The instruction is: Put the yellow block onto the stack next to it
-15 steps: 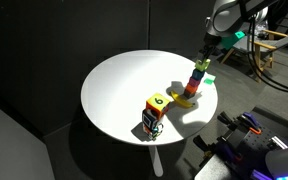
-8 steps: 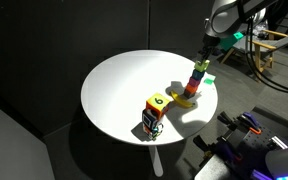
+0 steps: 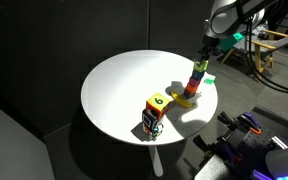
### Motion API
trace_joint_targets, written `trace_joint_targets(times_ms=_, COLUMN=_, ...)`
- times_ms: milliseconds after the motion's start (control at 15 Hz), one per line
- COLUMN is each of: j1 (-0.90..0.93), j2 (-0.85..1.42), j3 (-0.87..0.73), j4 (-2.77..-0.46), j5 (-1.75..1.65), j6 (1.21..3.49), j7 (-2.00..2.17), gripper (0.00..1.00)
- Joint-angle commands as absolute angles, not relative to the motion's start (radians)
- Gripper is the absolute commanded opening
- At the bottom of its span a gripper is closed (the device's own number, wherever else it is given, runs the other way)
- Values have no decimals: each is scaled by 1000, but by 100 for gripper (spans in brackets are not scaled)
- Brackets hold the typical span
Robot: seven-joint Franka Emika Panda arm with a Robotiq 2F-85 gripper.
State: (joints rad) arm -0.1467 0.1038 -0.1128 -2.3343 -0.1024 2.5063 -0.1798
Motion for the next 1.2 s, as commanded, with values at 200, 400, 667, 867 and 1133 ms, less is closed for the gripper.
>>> trace_joint_targets(times_ms=200, j1=-147, j2=102, j3=-121, j4=-2315, j5=-86, j6=2467, j7=-174, gripper=100)
trace_joint_targets(times_ms=400, j1=-154, j2=92, j3=-127, j4=-2323, j5=-80, j6=2456, j7=-188, gripper=100)
trace_joint_targets(times_ms=667, j1=-161, j2=80, j3=-132, j4=-2331, j5=-61, j6=2436, j7=-210, gripper=100)
trace_joint_targets(times_ms=867, j1=-164, j2=75, j3=-135, j4=-2334, j5=-49, j6=2433, j7=-215, gripper=100)
trace_joint_targets(times_ms=1133, j1=-161, j2=68, j3=-129, j4=-2342, j5=-25, j6=2429, j7=-245, gripper=100)
